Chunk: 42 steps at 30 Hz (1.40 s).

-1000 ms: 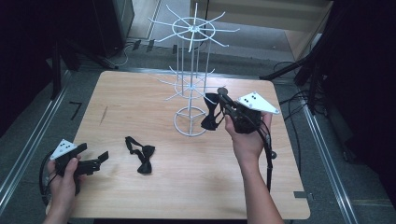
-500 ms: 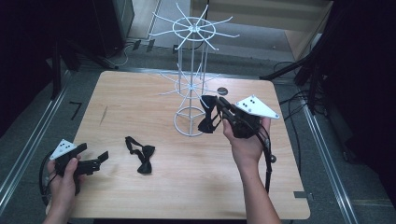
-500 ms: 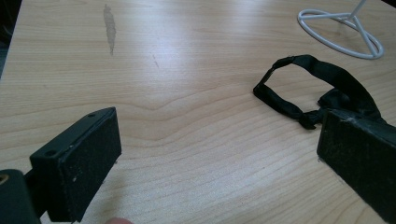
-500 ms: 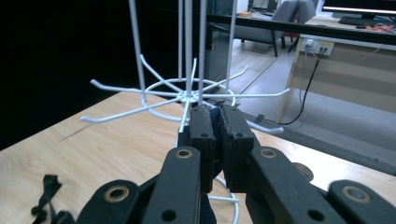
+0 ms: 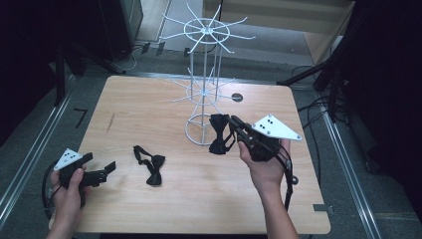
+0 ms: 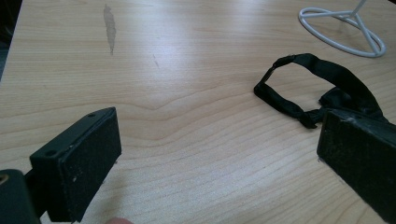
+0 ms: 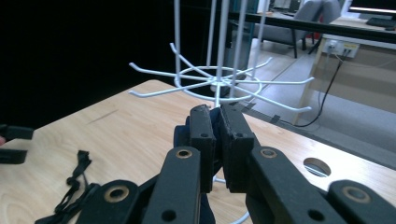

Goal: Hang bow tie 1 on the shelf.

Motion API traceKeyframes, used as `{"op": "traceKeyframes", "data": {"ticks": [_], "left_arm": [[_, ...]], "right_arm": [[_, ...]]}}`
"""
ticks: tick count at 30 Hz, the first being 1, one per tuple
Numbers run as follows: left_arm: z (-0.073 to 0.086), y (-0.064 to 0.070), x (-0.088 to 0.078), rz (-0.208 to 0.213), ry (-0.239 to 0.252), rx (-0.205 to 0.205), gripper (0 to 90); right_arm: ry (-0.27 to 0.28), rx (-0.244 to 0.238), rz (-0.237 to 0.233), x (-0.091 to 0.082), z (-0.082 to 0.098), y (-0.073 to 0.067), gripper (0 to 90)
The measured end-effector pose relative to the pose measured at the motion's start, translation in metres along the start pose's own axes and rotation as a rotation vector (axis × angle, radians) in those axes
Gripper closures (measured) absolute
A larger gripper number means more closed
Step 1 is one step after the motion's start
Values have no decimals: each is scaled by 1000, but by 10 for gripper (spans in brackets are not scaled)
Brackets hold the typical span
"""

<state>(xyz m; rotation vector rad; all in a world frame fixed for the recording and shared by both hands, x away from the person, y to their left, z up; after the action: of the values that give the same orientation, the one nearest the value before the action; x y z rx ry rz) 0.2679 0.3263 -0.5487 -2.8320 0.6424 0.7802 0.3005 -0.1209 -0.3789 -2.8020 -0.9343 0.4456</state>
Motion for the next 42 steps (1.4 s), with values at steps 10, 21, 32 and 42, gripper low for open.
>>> {"op": "traceKeyframes", "data": {"ticks": [10,21,32,42], "left_arm": [[0,0,0,2,0,1,2],[0,0,0,3,0,1,2],[0,0,0,4,3,-3,2],[0,0,0,2,4,-1,1]], "right_arm": [[-19,-49,-67,6,-8,-12,864],[-3,-35,-83,18,-18,-7,864],[-40,43,-77,36,-13,19,862],[-45,187,-136,37,-9,38,861]]}}
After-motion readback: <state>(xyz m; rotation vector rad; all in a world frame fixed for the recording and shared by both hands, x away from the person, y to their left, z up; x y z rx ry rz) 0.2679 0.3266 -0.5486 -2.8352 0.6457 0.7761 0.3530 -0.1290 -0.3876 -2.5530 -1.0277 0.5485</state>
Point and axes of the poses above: each handheld gripper's, and its own axes: x roughly forward along the jaws, z roughly out of its underside, y roughly to its right, the point moved 5 cm from there along x, roughly forward along the jaws, and after that the axes turned 13 degrees about x, right-handed, at the moved point
